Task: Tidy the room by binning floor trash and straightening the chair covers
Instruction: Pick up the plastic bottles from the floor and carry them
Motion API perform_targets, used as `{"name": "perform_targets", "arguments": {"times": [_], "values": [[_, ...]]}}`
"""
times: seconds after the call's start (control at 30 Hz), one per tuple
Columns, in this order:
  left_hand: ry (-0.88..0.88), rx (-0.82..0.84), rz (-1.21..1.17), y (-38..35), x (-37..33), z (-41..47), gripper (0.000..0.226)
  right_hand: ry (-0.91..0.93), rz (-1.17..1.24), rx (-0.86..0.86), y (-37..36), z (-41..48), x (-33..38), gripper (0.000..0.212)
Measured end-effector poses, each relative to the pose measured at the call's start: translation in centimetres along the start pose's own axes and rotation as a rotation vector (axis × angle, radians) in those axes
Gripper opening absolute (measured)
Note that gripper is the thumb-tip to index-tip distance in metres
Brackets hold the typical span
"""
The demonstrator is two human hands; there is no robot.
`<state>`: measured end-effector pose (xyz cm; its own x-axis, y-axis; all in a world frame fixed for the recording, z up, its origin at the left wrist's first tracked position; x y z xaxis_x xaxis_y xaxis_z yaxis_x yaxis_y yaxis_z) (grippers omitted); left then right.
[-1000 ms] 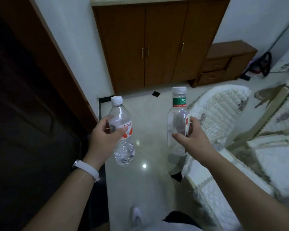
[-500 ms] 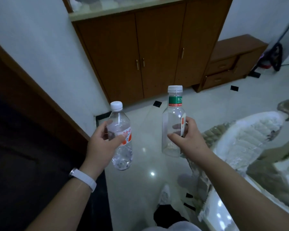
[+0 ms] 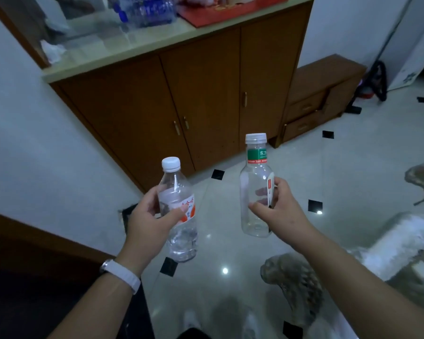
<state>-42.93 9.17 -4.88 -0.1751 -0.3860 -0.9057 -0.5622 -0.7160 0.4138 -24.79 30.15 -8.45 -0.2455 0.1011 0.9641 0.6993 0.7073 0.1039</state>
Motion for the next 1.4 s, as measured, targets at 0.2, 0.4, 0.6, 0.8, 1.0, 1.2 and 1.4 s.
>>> {"name": "perform_targets", "arguments": {"times": [0.2, 0.4, 0.6, 0.8, 1.0, 1.2, 1.4], "values": [[-0.088, 0.137, -0.009, -2.3, -1.2, 9.8, 0.040, -0.038, 0.010, -0.129, 0.3, 5.7, -0.3, 0.061], [-0.127, 0.246, -0.082, -3.9, -1.8, 21.3, 0.039, -0.039, -0.004, -0.342, 0.0, 11.5, 2.0, 0.057], [-0.180, 0.402, -0.124, -6.3, -4.2, 30.6, 0.041, -0.001, -0.052, -0.527, 0.4, 15.7, 5.4, 0.052], [-0.248, 0.553, -0.098, -11.1, -7.5, 35.5, 0.037, -0.017, -0.012, -0.647, 2.6, 18.0, 5.5, 0.053], [-0.270, 0.631, -0.066, -18.3, -10.2, 38.8, 0.041, -0.056, 0.044, -0.742, 7.9, 20.4, 3.6, 0.057], [-0.323, 0.665, -0.035, -27.0, -14.8, 42.5, 0.040, -0.053, 0.124, -0.813, 16.2, 25.7, 2.1, 0.058], [-0.369, 0.749, 0.027, -36.9, -21.5, 46.1, 0.037, -0.041, 0.155, -0.804, 25.9, 31.1, 3.4, 0.057]]}}
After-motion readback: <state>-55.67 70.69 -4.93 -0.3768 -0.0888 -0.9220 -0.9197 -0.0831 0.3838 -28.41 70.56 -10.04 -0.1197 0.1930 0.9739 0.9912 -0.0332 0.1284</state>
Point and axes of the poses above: each hand's wrist, its own z-axis towards the middle knuckle, its own y-axis out of the back of the hand, x = y × z, the point moved 6 cm from there along z, towards the middle knuckle, and after that the axes turned 10 degrees about z, right-handed, at the moved point
